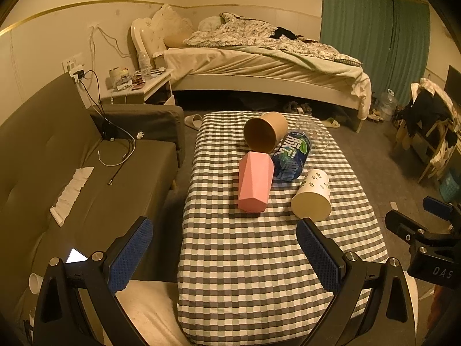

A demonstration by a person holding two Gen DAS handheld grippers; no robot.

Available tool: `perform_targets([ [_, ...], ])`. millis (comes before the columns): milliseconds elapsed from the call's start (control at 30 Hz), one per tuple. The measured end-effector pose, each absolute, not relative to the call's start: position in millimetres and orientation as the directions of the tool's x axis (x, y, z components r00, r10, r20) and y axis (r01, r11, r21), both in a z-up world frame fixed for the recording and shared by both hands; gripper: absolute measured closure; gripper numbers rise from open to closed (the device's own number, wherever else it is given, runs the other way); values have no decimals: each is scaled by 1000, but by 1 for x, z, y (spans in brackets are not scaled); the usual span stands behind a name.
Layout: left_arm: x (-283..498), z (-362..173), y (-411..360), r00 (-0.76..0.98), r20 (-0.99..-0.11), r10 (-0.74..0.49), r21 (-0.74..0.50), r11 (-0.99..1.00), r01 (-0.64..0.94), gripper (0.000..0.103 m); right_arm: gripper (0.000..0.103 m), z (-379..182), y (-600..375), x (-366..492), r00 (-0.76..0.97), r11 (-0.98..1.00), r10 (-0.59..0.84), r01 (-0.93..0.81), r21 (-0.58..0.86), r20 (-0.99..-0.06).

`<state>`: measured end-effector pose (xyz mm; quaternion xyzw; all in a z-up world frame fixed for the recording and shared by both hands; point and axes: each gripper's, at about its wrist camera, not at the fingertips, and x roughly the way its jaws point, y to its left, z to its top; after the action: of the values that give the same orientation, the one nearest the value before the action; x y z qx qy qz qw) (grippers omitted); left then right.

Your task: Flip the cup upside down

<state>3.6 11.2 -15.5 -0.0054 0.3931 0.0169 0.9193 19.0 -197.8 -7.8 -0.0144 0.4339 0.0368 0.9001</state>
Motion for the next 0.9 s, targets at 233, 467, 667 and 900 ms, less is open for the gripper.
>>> perform_targets([
  [233, 2, -16, 13, 689, -724, 28, -3, 999, -43, 0, 0, -8, -197, 17, 619, 996, 57, -86, 4, -783],
  [467, 1, -18, 12, 682, -731, 26, -3, 999, -42, 0, 0, -8, -193, 15, 616, 996, 55, -87, 2, -786],
  [667, 1, -20, 13, 680, -733, 28, -2, 999, -43, 0, 0, -8, -194, 17, 614, 996, 51, -84, -1, -787],
  [900, 5, -24, 15, 669, -742, 35, 3, 999, -49, 0, 0, -11, -193, 19, 607, 997, 51, -83, 0, -793],
])
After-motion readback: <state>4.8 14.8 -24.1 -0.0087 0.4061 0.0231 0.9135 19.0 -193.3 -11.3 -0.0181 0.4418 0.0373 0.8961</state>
